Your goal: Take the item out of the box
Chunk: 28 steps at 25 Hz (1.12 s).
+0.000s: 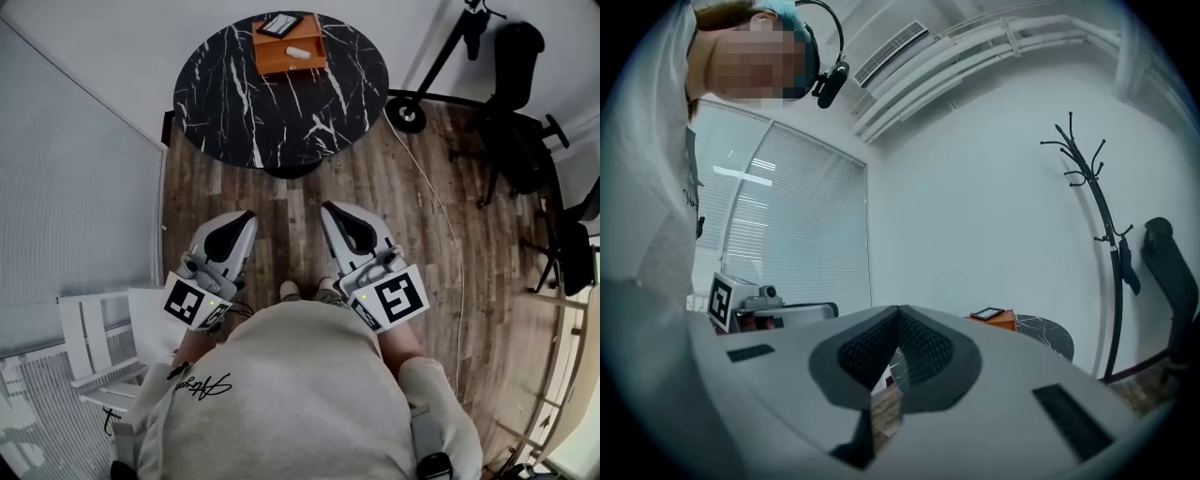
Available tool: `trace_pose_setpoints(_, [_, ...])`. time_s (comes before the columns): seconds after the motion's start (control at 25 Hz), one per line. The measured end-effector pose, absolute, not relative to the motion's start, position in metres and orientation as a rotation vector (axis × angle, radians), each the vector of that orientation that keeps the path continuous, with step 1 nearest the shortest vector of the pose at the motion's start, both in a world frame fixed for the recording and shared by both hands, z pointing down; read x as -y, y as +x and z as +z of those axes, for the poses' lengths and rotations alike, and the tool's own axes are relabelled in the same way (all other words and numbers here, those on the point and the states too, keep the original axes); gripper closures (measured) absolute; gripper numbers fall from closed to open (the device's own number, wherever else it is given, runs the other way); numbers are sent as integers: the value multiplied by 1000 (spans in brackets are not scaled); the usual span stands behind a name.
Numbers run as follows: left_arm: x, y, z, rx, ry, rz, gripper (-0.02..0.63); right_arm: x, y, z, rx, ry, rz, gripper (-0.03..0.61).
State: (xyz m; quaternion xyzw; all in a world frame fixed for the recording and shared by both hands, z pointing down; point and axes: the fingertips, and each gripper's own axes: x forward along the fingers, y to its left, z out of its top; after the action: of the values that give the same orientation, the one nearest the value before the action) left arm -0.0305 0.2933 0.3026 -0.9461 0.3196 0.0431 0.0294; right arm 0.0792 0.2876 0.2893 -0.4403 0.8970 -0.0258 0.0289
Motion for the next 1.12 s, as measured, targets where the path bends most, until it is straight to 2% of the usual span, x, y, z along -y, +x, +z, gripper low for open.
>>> trace_pose_setpoints(1.12, [-312,-88,317,-941,-2956,117,611,-312,28,297,-2711,-1422,-111,568])
